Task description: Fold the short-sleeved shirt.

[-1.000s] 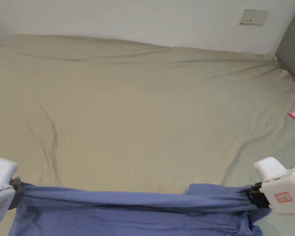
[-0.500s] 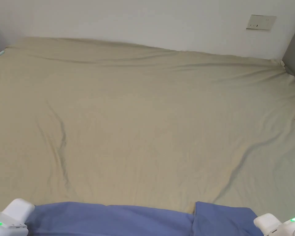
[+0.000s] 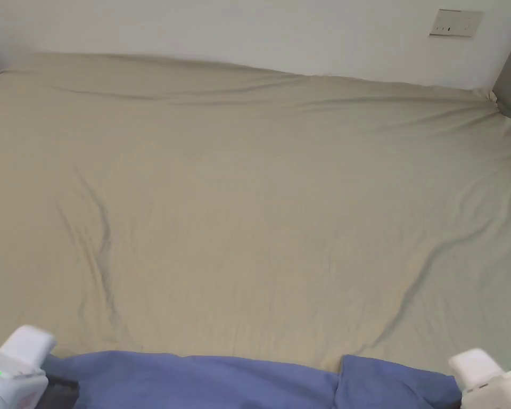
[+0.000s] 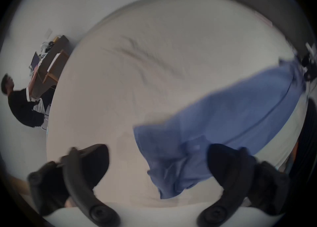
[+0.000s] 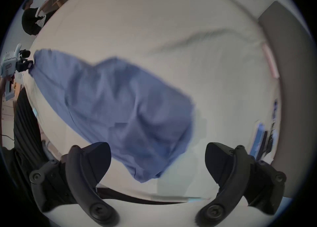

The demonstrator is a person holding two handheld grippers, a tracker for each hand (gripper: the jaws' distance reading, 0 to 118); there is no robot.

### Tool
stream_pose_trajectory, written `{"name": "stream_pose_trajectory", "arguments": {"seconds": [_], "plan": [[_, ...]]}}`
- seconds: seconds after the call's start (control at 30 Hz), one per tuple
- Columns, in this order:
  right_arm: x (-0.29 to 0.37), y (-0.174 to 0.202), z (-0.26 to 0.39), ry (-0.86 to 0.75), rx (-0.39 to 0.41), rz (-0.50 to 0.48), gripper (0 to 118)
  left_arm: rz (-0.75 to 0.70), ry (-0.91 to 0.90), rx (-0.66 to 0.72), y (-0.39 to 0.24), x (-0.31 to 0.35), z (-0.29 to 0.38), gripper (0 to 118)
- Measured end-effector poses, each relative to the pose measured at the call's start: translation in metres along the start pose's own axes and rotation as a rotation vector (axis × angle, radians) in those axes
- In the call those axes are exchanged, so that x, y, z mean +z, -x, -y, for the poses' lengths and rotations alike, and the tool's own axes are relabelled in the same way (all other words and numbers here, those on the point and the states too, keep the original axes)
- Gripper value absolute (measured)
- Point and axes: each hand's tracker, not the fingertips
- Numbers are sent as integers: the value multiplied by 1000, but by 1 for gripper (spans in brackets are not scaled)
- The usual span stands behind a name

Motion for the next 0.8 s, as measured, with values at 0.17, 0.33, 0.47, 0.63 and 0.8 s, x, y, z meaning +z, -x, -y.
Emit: {"name": "stream_pose_trajectory", "arguments": {"seconds": [0.17,0.33,0.47,0.63,0.8], "plan": [[103,6,-34,-402,-69,126,113,19,-377,197,7,81,-47,116],[196,58,-46,-844,-100,233,113,-41,-742,284,-18,168,-78,114],[224,104,-53,-1008,-120,331,112,-155,-914,272,-50,207,-86,84],[214,137,-58,-1080,-131,389,84,-241,-992,232,-80,217,-88,21],[199,157,-57,-1102,-108,398,2,-263,-1055,171,-106,216,-86,0]]}}
